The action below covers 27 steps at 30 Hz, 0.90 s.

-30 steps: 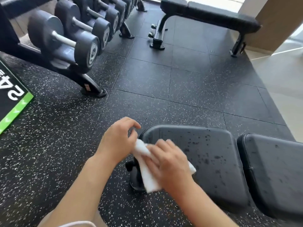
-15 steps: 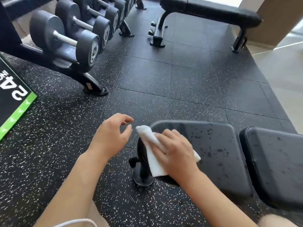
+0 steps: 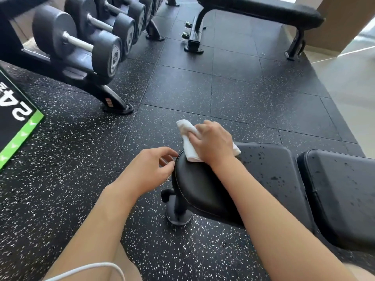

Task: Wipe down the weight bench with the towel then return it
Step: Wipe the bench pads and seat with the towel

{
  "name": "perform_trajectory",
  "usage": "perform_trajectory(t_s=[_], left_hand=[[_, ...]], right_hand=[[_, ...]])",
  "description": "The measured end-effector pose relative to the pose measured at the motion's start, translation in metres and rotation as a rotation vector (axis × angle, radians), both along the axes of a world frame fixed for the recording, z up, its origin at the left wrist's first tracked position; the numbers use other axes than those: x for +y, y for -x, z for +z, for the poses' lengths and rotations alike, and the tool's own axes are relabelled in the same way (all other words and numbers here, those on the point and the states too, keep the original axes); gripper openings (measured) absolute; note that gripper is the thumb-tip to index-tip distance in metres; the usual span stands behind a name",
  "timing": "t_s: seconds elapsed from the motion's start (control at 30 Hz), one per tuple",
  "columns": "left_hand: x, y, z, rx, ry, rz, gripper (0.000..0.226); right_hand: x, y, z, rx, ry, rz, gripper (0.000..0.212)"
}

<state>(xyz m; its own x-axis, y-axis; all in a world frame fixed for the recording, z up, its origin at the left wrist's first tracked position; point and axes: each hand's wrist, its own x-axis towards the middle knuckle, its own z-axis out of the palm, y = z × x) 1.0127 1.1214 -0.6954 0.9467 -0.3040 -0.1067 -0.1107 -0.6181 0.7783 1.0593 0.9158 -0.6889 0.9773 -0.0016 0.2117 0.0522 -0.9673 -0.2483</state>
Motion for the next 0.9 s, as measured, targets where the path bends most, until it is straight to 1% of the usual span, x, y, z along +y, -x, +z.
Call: perform_trajectory(t_s=[0.07,0.17,0.23,0.3,0.37,0.4,0.5,0.53,0.57,0.63,0.7,0.77,0.83,0.9], left_hand=[[0.003,-0.001,0.0,0.027,0.018,-0.011,0.025],[0.007,-0.002,0.0,0.057,0.037,-0.039,0.026],[0.008,-0.004,-0.002,0.072,0.07,-0.028,0.028],[0.007,-0.005,-0.002,0.087,0.085,-0.005,0.03],[0.006,-0.006,-0.002,0.078,0.086,-0.007,0.03],[0.005,-0.006,-0.001,0.072,0.082,-0.014,0.029],[0.004,-0.004,0.0,0.057,0.07,-0.009,0.029],[0.004,-0.003,-0.001,0.052,0.063,-0.006,0.029],[0.004,-0.002,-0.001,0.051,0.059,-0.005,0.029],[0.003,-0.001,-0.001,0.054,0.057,-0.009,0.03],[0.005,-0.002,0.0,0.058,0.052,-0.016,0.031],[0.008,-0.005,0.0,0.087,0.059,-0.034,0.029],[0.012,-0.009,0.0,0.135,0.091,-0.06,0.028],[0.013,-0.011,0.0,0.16,0.121,-0.052,0.03]], right_hand=[[0.002,0.028,0.001,-0.073,-0.023,0.028,0.031],[0.006,0.099,0.002,-0.173,-0.082,0.131,0.022],[0.005,0.142,0.001,-0.185,-0.095,0.244,0.017],[-0.003,0.162,-0.001,-0.194,-0.085,0.327,0.017],[-0.014,0.148,-0.001,-0.19,-0.066,0.337,0.021],[-0.018,0.131,0.0,-0.179,-0.054,0.288,0.022],[-0.03,0.058,0.002,-0.165,-0.045,0.027,0.027],[-0.031,0.034,0.003,-0.132,-0.046,-0.036,0.03],[-0.03,0.016,0.003,-0.089,-0.038,-0.071,0.033],[-0.023,0.001,0.002,-0.035,-0.012,-0.066,0.037],[-0.011,0.013,0.001,-0.062,-0.021,-0.025,0.033],[0.001,0.051,-0.002,-0.121,-0.062,0.037,0.023],[0.005,0.099,-0.003,-0.161,-0.063,0.166,0.022],[-0.003,0.139,-0.004,-0.169,-0.097,0.294,0.021]])
